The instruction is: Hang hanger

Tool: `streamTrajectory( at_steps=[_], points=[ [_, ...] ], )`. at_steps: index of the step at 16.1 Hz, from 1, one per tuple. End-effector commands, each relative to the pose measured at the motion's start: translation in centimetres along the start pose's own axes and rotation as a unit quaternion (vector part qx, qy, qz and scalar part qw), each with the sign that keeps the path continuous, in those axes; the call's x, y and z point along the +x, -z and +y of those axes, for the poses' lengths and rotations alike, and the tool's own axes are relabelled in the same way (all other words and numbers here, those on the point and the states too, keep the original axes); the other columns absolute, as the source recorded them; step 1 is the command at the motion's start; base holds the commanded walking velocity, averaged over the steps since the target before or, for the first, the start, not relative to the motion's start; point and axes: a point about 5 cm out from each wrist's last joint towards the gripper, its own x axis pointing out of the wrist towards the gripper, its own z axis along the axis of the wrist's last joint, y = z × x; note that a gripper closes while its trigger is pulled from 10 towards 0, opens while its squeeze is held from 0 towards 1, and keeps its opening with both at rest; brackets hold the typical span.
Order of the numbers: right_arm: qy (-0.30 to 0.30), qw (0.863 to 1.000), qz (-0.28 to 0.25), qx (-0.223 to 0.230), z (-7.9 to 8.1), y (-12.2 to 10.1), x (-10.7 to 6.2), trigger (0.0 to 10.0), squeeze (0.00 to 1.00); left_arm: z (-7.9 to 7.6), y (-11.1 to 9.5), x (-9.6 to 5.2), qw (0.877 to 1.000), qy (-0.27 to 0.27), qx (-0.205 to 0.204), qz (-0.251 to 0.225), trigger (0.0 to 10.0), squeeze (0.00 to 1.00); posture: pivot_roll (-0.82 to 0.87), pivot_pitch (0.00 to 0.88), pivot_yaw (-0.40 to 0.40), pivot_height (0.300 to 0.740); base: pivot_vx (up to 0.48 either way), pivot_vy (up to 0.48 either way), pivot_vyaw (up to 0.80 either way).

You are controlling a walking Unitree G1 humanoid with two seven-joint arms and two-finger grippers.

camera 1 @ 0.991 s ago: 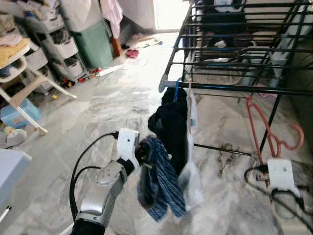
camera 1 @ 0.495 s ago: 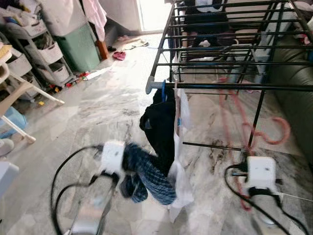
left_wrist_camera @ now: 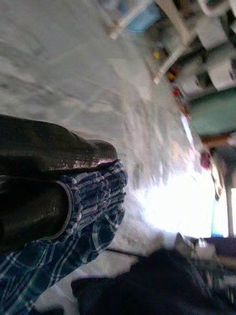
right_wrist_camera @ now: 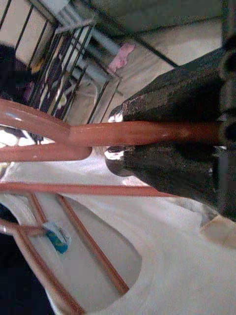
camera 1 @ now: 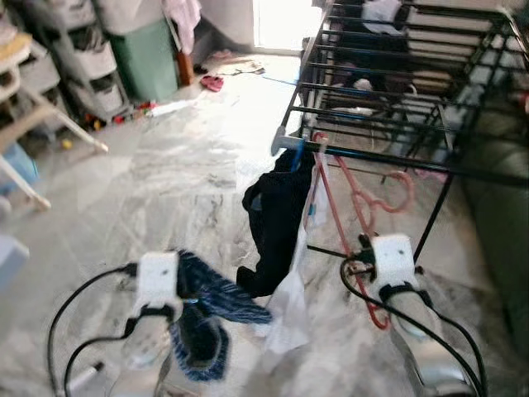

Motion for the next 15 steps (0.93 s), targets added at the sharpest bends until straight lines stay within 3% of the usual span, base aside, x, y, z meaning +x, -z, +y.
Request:
streamTrajectory(
  at_steps=[1,4,7,10,15],
  points=[
    [-0.033,0.998,-0.043,-0.009,0.8,-2.2,1.3,10.0,0.00,0.8,-0.7,-0.1,0.999,-0.032,0.004,-0.018,10.0,0.00,0.02,0.000,-0.093,0.740,0.000,0.000,0.00],
    [-0.019,0.999,-0.048,-0.001,0.9,-2.7,2.1,10.0,0.00,1.0,-1.1,0.0,0.998,-0.034,0.041,-0.026,10.0,0.00,0.01,0.000,-0.080,0.740,0.000,0.000,0.00],
    [0.023,0.999,-0.044,-0.003,0.3,-2.1,1.1,10.0,0.00,0.4,-1.5,0.3,0.998,-0.001,0.053,-0.032,10.0,0.00,-0.01,0.008,-0.042,0.740,0.000,0.000,0.00],
    [0.102,0.994,0.003,-0.029,-1.8,0.1,-0.5,10.0,0.00,-0.4,-1.8,0.7,0.997,0.027,0.063,-0.038,10.0,0.00,-0.04,0.007,-0.012,0.740,0.000,0.000,0.00],
    [0.129,0.991,0.040,-0.016,-2.5,1.3,-1.0,10.0,0.00,-0.9,-2.3,1.8,0.996,0.048,0.069,-0.041,10.0,0.00,-0.06,0.000,0.023,0.740,0.000,0.000,0.00]
  ],
)
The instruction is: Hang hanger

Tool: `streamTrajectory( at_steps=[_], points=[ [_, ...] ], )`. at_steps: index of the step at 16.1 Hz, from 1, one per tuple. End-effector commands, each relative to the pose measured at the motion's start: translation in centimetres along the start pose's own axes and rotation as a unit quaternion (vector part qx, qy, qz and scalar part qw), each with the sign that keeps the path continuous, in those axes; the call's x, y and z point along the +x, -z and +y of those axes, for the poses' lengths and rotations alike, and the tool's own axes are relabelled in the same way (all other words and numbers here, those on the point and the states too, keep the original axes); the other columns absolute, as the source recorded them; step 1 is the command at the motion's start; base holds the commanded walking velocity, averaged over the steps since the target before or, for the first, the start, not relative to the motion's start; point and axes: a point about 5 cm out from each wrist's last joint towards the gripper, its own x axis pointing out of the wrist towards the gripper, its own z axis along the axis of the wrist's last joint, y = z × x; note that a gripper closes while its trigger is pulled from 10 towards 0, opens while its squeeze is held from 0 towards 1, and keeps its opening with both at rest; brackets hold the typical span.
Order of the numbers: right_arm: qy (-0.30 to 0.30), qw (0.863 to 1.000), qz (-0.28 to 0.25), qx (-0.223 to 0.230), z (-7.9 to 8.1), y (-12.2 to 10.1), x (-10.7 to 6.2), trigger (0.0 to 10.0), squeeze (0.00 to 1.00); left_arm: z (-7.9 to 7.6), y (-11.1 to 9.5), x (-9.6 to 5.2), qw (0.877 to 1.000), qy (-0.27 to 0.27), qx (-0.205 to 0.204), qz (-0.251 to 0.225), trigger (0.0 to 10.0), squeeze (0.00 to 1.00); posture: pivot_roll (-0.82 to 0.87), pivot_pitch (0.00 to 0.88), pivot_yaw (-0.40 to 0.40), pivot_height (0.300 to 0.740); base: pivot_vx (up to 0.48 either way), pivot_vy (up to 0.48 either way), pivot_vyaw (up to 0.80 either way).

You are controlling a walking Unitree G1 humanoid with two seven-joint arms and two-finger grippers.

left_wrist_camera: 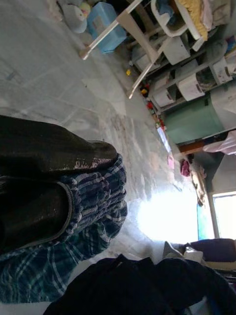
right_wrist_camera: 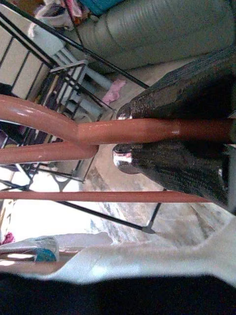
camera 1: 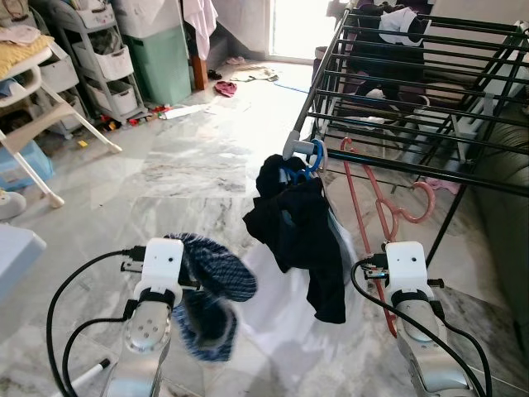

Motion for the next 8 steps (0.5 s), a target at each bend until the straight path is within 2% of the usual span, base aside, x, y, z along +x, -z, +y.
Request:
streamTrajectory(
  at_steps=[1,3,5,8],
  points=[
    [0.016,1.000,0.016,0.007,-0.4,0.0,0.2,10.0,0.00,0.0,-0.2,0.3,1.000,0.011,0.006,-0.001,10.0,0.00,-0.06,0.000,0.023,0.740,0.000,0.000,0.00],
    [-0.002,0.999,0.037,-0.003,-0.4,0.9,-0.5,10.0,0.00,0.0,-0.2,0.3,1.000,0.010,0.007,0.002,10.0,0.00,-0.07,0.004,0.028,0.740,0.000,0.000,0.00],
    [-0.017,0.996,0.082,-0.011,-0.5,2.8,-1.7,10.0,0.00,-0.3,0.9,-0.2,1.000,0.021,0.009,0.021,10.0,0.00,-0.08,0.011,0.033,0.740,0.000,0.000,0.00],
    [-0.009,0.994,0.102,-0.022,-0.8,3.5,-2.3,10.0,0.00,-1.0,0.7,0.0,0.999,0.033,0.007,0.018,10.0,0.00,-0.09,0.014,0.041,0.740,0.000,0.000,0.00]
  ],
)
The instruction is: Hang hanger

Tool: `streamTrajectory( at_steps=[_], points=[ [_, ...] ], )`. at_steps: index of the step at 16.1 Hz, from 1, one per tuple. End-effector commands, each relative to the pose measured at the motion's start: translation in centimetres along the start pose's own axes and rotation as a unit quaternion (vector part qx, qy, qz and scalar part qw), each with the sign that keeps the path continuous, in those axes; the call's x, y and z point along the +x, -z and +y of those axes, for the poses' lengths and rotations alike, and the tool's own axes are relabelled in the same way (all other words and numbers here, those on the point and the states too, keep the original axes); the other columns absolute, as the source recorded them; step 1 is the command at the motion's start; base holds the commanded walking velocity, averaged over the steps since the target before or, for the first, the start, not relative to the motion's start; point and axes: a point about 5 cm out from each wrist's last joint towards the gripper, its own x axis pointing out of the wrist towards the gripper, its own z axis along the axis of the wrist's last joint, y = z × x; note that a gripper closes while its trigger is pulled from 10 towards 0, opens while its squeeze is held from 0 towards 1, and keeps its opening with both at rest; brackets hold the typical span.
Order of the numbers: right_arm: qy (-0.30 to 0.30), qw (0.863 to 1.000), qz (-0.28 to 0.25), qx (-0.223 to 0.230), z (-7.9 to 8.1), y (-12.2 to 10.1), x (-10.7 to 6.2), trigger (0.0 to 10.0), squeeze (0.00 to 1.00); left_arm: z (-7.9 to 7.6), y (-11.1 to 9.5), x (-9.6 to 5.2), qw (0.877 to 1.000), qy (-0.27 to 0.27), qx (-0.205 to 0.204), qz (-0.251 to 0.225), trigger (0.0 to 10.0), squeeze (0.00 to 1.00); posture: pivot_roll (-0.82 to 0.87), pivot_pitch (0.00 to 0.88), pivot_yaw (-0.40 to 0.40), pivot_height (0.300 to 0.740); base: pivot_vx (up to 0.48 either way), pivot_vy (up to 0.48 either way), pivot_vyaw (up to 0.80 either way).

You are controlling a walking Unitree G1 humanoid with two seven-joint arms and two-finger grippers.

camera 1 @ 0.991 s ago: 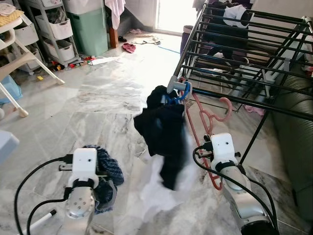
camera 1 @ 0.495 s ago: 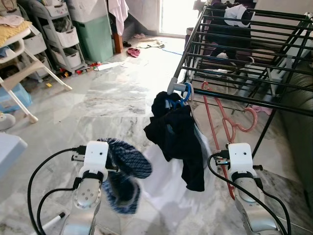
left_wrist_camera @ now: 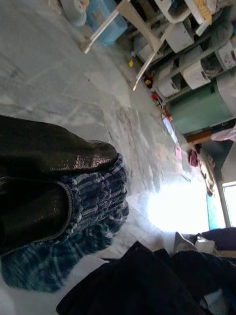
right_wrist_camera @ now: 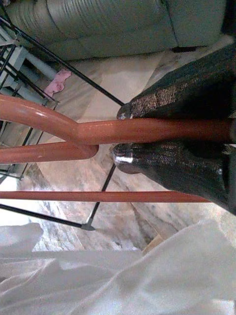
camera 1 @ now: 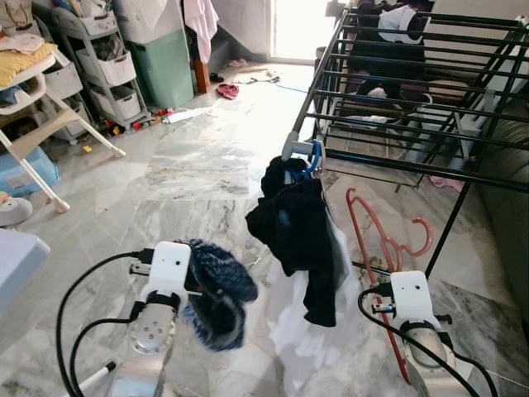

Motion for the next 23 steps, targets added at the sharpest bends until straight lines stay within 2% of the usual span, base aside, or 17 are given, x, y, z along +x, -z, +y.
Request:
streamTrajectory(
  at_steps=[1,6,23],
  points=[
    [0.003,1.000,-0.010,-0.003,-0.22,-0.54,-0.11,10.0,0.00,-0.01,-0.33,0.28,1.000,0.004,0.007,-0.005,10.0,0.00,-0.10,0.013,0.043,0.740,0.000,0.000,0.00],
    [0.002,1.000,0.000,-0.004,-0.38,-0.23,-0.22,10.0,0.00,-0.13,0.01,0.19,1.000,0.006,0.007,0.001,10.0,0.00,-0.10,0.015,0.042,0.740,-0.102,0.000,0.00],
    [0.002,1.000,-0.009,0.000,0.21,-1.14,0.34,10.0,0.00,-0.25,-0.03,0.34,1.000,0.005,0.012,0.000,10.0,0.00,-0.09,0.008,0.043,0.740,-0.316,0.000,0.00]
  ],
)
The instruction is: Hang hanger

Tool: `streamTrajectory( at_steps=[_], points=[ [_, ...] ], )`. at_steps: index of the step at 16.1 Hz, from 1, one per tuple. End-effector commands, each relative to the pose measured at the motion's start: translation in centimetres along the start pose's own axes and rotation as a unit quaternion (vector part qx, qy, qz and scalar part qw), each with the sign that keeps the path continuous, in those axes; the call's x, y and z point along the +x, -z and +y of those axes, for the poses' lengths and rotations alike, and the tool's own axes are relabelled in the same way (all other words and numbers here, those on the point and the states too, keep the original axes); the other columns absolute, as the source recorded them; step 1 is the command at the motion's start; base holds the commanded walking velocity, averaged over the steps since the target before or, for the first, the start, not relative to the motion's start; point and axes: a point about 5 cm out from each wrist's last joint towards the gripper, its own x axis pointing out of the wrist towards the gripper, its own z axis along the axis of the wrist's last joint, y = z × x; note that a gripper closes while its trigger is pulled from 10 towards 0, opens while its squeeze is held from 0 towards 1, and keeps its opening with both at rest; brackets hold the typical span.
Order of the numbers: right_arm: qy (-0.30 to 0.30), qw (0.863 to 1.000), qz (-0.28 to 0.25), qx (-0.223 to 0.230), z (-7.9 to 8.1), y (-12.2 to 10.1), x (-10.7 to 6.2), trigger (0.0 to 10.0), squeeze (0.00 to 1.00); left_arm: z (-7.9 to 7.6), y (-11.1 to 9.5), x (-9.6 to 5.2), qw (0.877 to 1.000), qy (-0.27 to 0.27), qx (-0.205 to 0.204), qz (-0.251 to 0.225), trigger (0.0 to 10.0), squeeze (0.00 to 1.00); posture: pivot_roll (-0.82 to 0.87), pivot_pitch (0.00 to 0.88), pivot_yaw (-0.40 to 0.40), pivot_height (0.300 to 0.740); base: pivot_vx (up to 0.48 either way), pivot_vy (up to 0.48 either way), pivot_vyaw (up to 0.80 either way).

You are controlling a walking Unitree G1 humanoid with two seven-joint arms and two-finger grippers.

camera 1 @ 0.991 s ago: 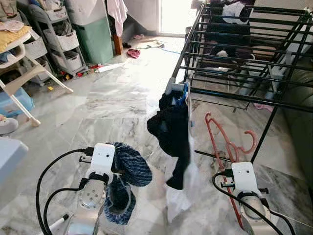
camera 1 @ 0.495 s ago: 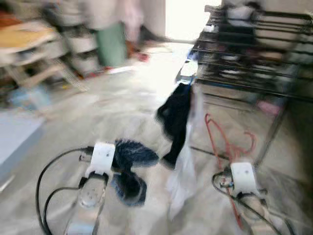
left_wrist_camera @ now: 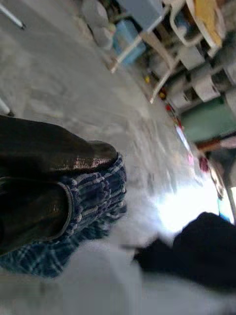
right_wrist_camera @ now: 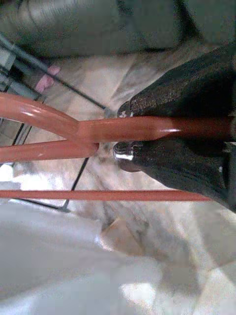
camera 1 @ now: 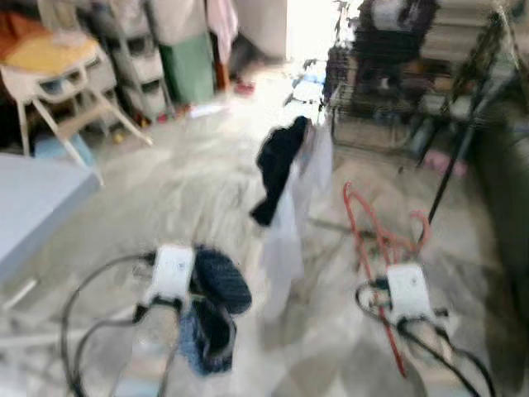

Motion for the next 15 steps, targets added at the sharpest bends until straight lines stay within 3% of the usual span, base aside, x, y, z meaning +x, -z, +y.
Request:
streamTrajectory(
  at_steps=[1,4,7,12,15],
  points=[
    [0.000,1.000,-0.012,0.004,0.2,-0.7,0.1,10.0,0.00,0.7,-0.6,0.3,1.000,-0.010,0.010,-0.013,10.0,0.00,-0.09,0.009,0.044,0.740,-0.326,0.000,0.00],
    [0.000,1.000,-0.016,0.005,0.3,-1.0,0.1,10.0,0.00,0.4,-0.7,0.3,1.000,-0.001,0.003,-0.014,10.0,0.00,-0.09,0.015,0.048,0.740,-0.304,0.000,0.00],
    [-0.008,0.999,-0.032,0.001,0.6,-1.6,0.2,10.0,0.00,0.4,-0.9,0.3,0.999,0.013,-0.039,-0.022,10.0,0.00,-0.09,0.020,0.051,0.740,0.000,0.000,0.00],
    [-0.019,0.998,-0.057,-0.017,1.2,-2.6,0.4,10.0,0.00,0.2,-0.6,0.6,0.999,0.031,-0.035,-0.019,10.0,0.00,-0.09,0.022,0.056,0.740,0.000,0.000,0.00],
    [-0.022,0.998,-0.061,-0.019,1.4,-2.8,0.5,10.0,0.00,0.4,-0.4,0.8,0.999,0.026,-0.037,-0.015,10.0,0.00,-0.09,0.020,0.059,0.740,0.000,-0.121,0.80]
  ],
)
